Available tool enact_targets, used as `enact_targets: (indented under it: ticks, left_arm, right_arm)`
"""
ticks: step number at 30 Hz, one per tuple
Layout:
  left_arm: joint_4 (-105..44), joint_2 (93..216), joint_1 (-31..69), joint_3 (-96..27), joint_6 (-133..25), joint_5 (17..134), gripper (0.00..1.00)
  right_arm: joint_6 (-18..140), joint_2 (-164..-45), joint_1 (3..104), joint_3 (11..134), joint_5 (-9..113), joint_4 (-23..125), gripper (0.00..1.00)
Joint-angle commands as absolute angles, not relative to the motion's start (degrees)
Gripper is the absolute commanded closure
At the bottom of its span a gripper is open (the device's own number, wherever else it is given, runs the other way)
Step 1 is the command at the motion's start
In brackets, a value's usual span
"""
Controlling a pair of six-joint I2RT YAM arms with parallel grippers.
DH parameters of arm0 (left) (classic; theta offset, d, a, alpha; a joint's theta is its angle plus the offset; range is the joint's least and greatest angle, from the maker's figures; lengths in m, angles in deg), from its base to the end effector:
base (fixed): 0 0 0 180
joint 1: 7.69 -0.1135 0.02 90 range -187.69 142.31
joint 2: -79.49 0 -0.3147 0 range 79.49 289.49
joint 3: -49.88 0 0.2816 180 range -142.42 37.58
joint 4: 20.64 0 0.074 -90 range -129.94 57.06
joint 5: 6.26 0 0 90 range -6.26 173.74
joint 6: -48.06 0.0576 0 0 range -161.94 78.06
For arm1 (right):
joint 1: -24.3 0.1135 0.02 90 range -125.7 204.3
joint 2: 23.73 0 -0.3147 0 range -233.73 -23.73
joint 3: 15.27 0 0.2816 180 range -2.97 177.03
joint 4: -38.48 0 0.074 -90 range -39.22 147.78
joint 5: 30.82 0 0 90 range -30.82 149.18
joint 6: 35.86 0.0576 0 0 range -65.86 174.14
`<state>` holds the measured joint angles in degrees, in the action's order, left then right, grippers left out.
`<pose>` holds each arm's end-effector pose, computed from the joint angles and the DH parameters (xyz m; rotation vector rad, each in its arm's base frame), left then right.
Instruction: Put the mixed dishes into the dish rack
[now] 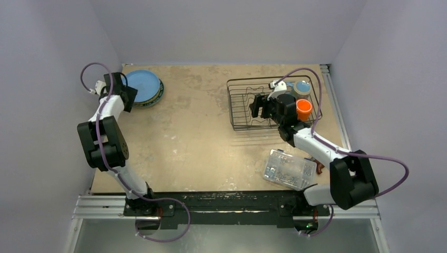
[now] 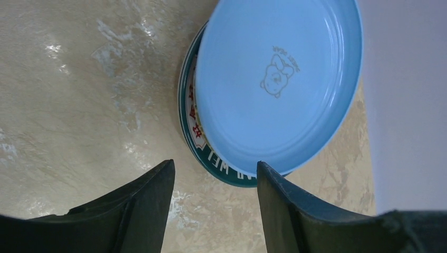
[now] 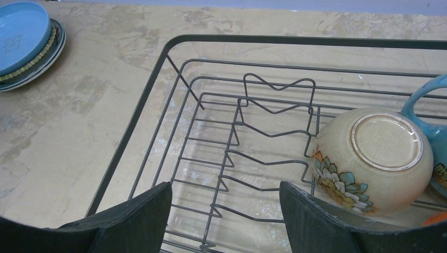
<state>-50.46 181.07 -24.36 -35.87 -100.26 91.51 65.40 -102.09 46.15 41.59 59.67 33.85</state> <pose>0.4247 0.1353 0.2513 -1.4919 1.8371 -0.1926 0.3199 0.1277 0.2803 -0.1679 1.8762 0.3904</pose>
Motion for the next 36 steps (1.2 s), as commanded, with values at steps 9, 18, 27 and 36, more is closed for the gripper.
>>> enact_targets:
  ticks: [9,18,27,36]
  left_arm:
    - [-45.91,188.80,-24.95,-38.49,-107.93,93.83,0.51]
    - [-44.59,189.21,-24.99,-38.53,-104.73,97.30,0.83]
    - [-45.22,184.23,-25.01,-39.03,-100.76,96.22,1.00]
    - [-43.99,164.90,-23.00,-36.58,-93.68,85.93,1.00]
  right_arm:
    - [63.74,-101.80,46.57,43.65,59.70,33.33,0.27]
    - [63.66,-101.28,46.55,43.35,59.40,33.20,0.27]
    - [63.10,-99.59,46.54,42.30,60.32,32.83,0.27]
    - [62.71,-94.98,46.57,38.87,61.59,29.33,0.26]
